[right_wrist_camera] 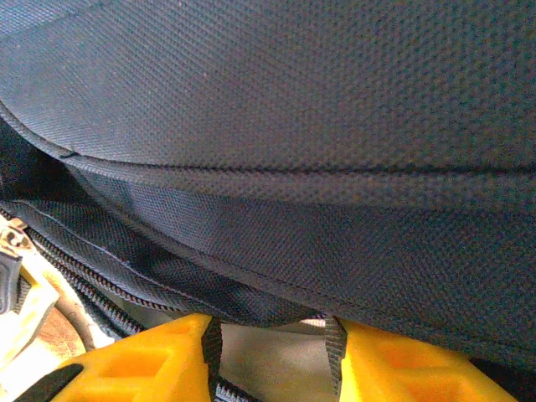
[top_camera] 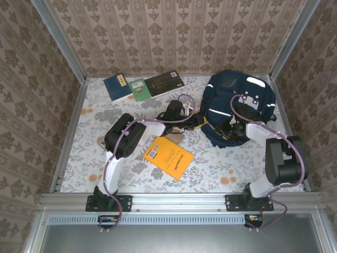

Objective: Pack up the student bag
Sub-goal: Unzip the student bag at the top-right of the table.

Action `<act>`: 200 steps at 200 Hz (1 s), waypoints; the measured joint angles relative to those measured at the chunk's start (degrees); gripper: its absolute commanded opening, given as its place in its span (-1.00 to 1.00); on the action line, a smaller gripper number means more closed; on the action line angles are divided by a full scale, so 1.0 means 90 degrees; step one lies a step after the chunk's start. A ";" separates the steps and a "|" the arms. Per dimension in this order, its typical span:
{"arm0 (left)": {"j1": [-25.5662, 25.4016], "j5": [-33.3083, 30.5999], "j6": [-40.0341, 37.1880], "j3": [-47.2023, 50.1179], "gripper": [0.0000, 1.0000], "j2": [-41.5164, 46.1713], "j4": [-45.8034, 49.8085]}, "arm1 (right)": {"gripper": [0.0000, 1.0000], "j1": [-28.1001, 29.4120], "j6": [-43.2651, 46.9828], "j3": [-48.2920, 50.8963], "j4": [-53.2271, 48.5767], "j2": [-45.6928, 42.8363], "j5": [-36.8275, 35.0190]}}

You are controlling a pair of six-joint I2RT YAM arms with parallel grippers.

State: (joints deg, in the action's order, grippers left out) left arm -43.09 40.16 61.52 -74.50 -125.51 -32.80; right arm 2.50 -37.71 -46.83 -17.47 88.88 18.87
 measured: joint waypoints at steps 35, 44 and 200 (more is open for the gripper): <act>0.0000 0.0000 -0.0002 -0.0119 -0.29 -0.0051 0.0036 | -0.16 0.0000 0.0000 0.0000 0.0000 0.0000 0.0000; 0.0000 -0.0002 -0.0002 -0.0134 -0.29 -0.0056 0.0075 | -0.16 0.0000 0.0000 0.0002 0.0002 0.0000 0.0000; -0.0087 -0.0112 -0.0707 -0.0253 -1.00 -0.0058 0.1005 | -0.16 0.0000 0.0000 0.0007 0.0005 -0.0029 -0.0015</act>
State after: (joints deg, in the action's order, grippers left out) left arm -43.88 39.16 55.16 -76.77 -126.04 -23.75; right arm 2.50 -37.71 -46.76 -17.43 88.62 18.74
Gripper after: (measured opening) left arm 0.045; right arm 0.422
